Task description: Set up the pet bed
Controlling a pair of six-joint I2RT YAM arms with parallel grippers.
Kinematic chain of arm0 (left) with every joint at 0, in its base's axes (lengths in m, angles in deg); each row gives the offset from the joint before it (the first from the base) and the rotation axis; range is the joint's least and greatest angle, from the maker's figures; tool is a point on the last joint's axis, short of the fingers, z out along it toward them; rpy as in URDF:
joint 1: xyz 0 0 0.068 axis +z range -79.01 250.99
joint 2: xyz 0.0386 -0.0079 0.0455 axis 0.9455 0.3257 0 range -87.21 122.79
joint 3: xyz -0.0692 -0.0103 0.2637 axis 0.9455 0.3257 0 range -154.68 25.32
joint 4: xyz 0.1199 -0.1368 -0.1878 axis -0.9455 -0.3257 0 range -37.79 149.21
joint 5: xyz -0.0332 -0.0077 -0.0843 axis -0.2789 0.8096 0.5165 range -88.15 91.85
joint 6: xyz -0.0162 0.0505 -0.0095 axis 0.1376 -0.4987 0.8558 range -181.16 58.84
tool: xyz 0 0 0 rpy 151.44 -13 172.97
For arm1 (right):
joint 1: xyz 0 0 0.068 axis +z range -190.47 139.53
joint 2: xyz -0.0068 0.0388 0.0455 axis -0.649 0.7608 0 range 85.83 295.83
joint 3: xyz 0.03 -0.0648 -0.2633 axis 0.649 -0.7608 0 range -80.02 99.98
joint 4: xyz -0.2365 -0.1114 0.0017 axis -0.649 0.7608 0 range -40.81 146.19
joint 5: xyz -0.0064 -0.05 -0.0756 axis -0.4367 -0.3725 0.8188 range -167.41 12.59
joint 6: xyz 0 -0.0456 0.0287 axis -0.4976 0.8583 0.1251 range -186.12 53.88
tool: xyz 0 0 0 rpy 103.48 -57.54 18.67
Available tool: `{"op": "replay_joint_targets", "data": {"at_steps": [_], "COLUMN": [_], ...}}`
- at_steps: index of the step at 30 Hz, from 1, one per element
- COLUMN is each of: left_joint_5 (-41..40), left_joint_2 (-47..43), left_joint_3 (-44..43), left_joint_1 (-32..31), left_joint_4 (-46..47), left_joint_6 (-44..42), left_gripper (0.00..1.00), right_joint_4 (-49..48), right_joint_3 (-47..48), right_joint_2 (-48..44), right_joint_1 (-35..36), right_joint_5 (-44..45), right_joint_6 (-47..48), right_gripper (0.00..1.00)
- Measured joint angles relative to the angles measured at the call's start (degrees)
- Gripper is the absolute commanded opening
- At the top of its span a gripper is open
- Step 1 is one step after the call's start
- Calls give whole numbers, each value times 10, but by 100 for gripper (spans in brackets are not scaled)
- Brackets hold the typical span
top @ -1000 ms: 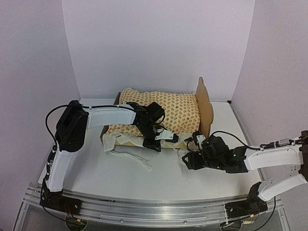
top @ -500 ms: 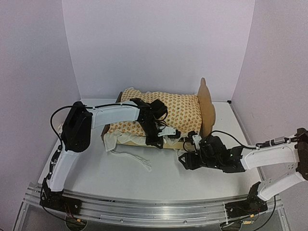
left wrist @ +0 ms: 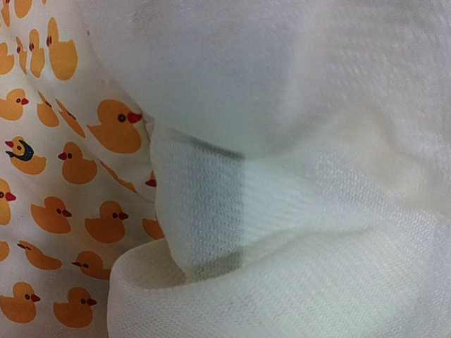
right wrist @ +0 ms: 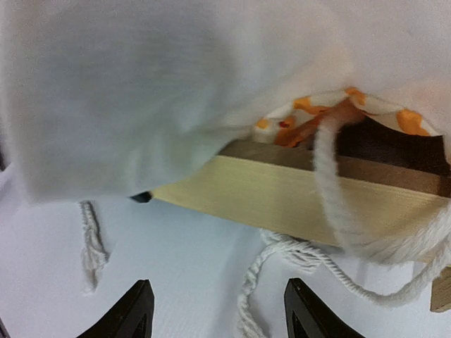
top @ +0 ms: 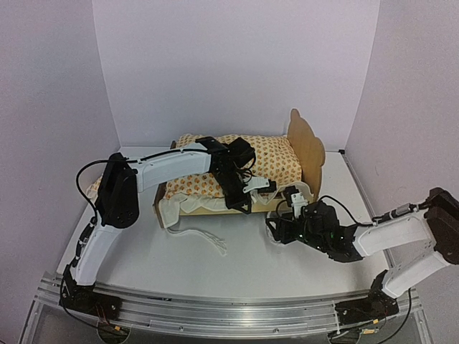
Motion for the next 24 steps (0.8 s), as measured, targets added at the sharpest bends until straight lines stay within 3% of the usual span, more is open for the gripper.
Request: {"op": "replay_joint_targets", "data": {"at_steps": [6, 19, 24], "left_joint_5": [2, 6, 6], "left_joint_2": [0, 0, 0], "left_joint_3": [0, 0, 0], "left_joint_1": [0, 0, 1], "left_joint_4": [6, 10, 10], "left_joint_6": [8, 12, 14], "left_gripper": [0, 0, 0], "right_joint_4": [-105, -293, -373], "right_joint_3": [-2, 10, 32], "right_joint_2": [93, 260, 325], "right_joint_1": [-43, -44, -43], "right_joint_5": [23, 53, 90], "right_joint_6": [-13, -17, -12], "right_gripper": [62, 62, 57]}}
